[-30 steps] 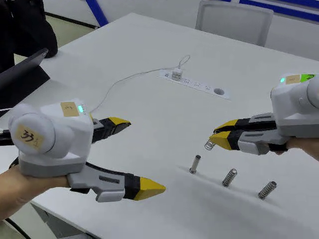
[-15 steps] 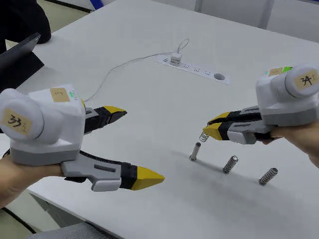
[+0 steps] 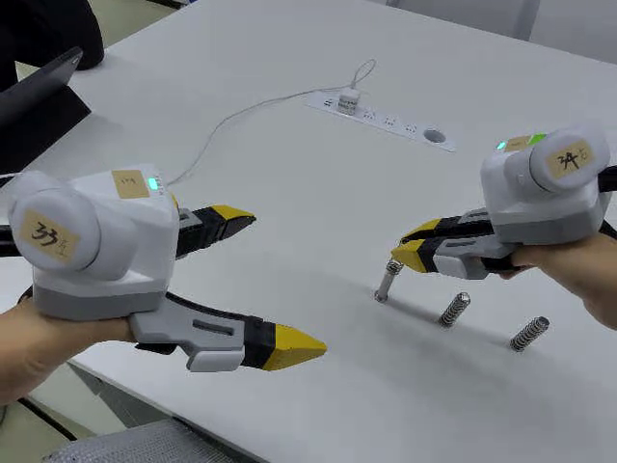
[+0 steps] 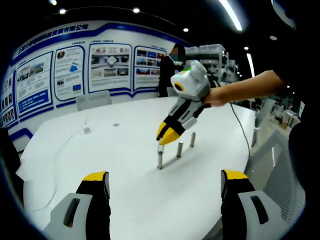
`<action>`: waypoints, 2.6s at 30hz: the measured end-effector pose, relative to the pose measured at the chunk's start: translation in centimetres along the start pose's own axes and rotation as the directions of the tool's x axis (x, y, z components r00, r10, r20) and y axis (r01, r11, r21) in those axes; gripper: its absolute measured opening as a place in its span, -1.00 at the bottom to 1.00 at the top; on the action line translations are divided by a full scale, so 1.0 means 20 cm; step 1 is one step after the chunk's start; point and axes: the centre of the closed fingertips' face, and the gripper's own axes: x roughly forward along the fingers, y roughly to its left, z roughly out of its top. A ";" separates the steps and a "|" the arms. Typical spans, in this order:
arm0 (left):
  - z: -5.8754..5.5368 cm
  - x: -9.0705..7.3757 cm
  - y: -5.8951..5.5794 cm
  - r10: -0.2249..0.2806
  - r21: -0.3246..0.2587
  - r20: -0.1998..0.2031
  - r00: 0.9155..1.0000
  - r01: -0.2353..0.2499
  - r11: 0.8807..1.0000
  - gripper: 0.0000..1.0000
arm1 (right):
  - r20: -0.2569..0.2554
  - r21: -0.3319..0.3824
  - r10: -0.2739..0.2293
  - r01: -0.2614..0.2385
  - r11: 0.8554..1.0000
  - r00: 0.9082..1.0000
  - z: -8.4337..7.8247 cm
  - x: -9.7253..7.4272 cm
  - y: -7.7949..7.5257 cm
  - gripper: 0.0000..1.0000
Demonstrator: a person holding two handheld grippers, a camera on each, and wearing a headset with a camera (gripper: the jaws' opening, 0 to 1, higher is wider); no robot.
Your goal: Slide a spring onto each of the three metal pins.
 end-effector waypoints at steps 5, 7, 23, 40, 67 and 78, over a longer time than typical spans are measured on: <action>-0.02 0.00 0.00 -0.001 -0.003 -0.009 1.000 0.001 1.000 0.88 | -0.015 -0.002 -0.001 0.001 1.000 1.000 -0.03 0.04 0.00 -0.78; -0.02 0.00 -0.01 -0.006 -0.005 -0.011 1.000 0.006 1.000 0.89 | -0.023 -0.009 -0.002 0.002 1.000 1.000 -0.04 0.05 0.01 -0.78; -0.04 0.02 -0.01 -0.012 -0.016 -0.018 1.000 0.012 1.000 0.88 | -0.089 -0.066 -0.014 0.008 0.998 0.996 -0.15 0.16 0.00 -0.77; -0.05 0.02 -0.03 -0.013 -0.021 -0.025 1.000 0.013 1.000 0.88 | -0.104 -0.079 -0.011 0.003 0.997 0.994 -0.19 0.17 0.01 -0.77; 0.08 0.02 0.01 0.031 0.007 -0.001 1.000 -0.031 0.999 0.90 | 0.159 -0.023 -0.140 0.145 0.989 0.977 -0.09 -0.20 -0.12 -0.42; 0.17 0.00 0.10 0.125 0.023 0.030 0.992 -0.126 0.992 0.92 | 0.256 0.122 -0.362 0.342 0.932 0.896 -0.21 -0.55 -0.29 -0.26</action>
